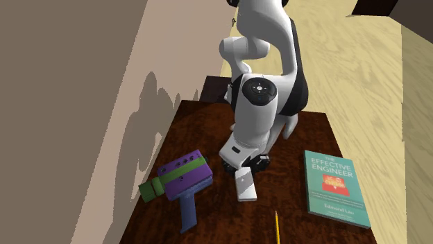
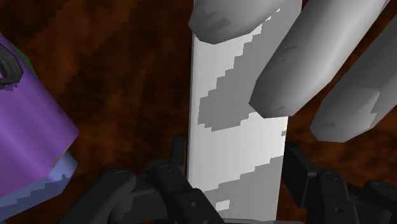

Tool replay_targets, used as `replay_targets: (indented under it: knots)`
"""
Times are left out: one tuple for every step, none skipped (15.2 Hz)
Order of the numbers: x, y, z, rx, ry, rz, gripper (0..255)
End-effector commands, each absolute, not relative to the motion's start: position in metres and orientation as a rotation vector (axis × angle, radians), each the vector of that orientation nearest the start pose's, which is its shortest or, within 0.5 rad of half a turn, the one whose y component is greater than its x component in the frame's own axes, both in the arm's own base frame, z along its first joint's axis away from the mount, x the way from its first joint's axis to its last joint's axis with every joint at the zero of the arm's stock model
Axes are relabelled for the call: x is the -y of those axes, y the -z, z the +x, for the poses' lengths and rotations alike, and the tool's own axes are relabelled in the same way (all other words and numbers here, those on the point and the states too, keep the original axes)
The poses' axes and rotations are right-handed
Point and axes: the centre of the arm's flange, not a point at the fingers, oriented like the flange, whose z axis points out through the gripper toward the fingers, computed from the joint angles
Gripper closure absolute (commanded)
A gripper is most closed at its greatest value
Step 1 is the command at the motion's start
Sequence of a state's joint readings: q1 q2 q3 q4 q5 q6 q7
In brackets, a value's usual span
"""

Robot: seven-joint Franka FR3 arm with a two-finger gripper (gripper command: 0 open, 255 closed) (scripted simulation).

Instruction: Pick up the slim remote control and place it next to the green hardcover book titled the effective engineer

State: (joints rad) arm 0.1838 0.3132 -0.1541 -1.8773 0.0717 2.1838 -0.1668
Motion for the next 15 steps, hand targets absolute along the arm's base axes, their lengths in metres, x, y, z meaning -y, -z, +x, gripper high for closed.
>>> replay_targets:
  knots:
    - [-0.029,-0.341,0.62,0.26,-0.027,-3.118,0]
    - [-0.029,-0.343,0.618,0.26,-0.027,-3.118,0]
    - [-0.029,-0.342,0.618,0.26,-0.027,-3.118,0]
    - [-0.029,-0.343,0.619,0.26,-0.027,-3.118,0]
    - [-0.029,-0.343,0.619,0.26,-0.027,-3.118,0]
    - [-0.029,-0.342,0.621,0.26,-0.027,-3.118,0]
    - [-0.028,-0.355,0.621,0.26,-0.027,-3.118,0]
    - [-0.028,-0.368,0.622,0.26,-0.027,-3.118,0]
    - [-0.028,-0.381,0.622,0.26,-0.027,-3.118,0]
    - [-0.028,-0.392,0.622,0.26,-0.027,-3.118,0]
    - [-0.028,-0.392,0.622,0.26,-0.027,-3.118,0]
    - [-0.028,-0.392,0.622,0.26,-0.027,-3.118,0]
    - [-0.028,-0.392,0.622,0.26,-0.027,-3.118,0]
    - [-0.028,-0.392,0.622,0.26,-0.027,-3.118,0]
    - [-0.028,-0.392,0.622,0.26,-0.027,-3.118,0]
